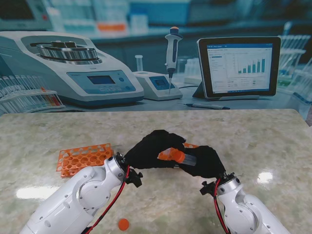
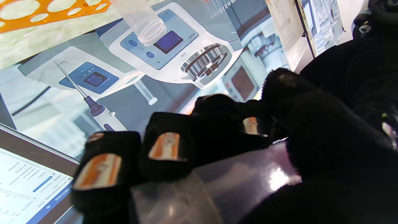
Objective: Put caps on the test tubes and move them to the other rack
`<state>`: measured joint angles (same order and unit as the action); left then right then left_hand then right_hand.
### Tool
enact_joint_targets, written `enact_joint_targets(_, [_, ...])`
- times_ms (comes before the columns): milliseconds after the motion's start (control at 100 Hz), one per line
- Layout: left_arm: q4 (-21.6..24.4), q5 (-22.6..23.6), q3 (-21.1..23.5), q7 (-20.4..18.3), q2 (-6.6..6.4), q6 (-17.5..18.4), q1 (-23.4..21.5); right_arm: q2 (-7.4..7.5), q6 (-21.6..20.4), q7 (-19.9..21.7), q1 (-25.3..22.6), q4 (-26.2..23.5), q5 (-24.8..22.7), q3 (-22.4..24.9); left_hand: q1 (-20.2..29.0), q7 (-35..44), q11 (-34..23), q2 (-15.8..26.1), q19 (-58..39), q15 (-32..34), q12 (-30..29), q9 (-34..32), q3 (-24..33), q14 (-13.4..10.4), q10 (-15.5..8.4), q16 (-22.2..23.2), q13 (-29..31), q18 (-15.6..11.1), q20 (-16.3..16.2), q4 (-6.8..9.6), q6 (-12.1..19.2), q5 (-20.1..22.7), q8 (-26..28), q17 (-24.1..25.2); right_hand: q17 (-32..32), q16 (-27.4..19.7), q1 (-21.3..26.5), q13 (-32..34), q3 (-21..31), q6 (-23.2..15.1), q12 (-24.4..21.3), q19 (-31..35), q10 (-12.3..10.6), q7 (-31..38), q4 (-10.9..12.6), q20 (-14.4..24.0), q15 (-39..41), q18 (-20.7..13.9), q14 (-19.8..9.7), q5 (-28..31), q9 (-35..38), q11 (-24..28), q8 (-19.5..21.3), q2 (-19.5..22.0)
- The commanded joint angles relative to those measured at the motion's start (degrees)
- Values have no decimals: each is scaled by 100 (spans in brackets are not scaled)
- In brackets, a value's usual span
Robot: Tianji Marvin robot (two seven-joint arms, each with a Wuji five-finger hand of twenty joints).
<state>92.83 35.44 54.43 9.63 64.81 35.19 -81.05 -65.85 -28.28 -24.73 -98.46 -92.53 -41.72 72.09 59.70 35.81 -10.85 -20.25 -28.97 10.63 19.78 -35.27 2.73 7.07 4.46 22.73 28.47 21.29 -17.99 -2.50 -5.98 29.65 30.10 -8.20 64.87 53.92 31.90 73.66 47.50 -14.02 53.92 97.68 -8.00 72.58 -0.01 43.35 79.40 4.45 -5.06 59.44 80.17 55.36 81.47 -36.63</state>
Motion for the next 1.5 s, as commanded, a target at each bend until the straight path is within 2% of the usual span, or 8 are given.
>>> enact_joint_targets(0, [-7,14,-22,-5,28,-29,-1,-37,-24,5,-38,-81,2,-33,1139,1247,-60,662,-248,44,70,-61,371,-141,-178,80,164,-25,-7,324,617,469,218,-12,115,86,166,206,66,-353,87,234,2,374,-70,-29,335,-69,-413,86,222,8,159,175])
enact_joint_targets(360, [36,31,24,91,48,-44,-49,-40,21,-19,-13,-65,-5,-59,1261,1289,-69,834,-267,57,79,-64,254,-141,-165,111,173,-21,-18,336,597,451,184,-4,114,86,171,206,62,-353,86,232,-7,374,-72,-30,335,-68,-413,86,221,3,160,178])
enact_joint_targets(1040, [-50,18,-27,450,147,-72,-74,-72,56,-168,11,-46,5,-77,1289,1314,-110,857,-344,97,109,-101,139,-130,-163,164,194,-16,-75,388,619,447,177,-19,110,77,173,205,46,-342,93,214,-8,389,-77,-38,315,-62,-409,48,213,-13,176,220])
enact_joint_targets(1490, [-46,-87,-21,455,165,-106,-90,-75,45,-172,3,-51,19,-77,1294,1302,-113,899,-350,103,116,-83,103,-132,-167,183,185,-21,-86,391,608,429,172,-8,109,71,173,206,40,-351,101,207,-12,392,-77,-41,298,-61,-415,45,210,-18,183,232])
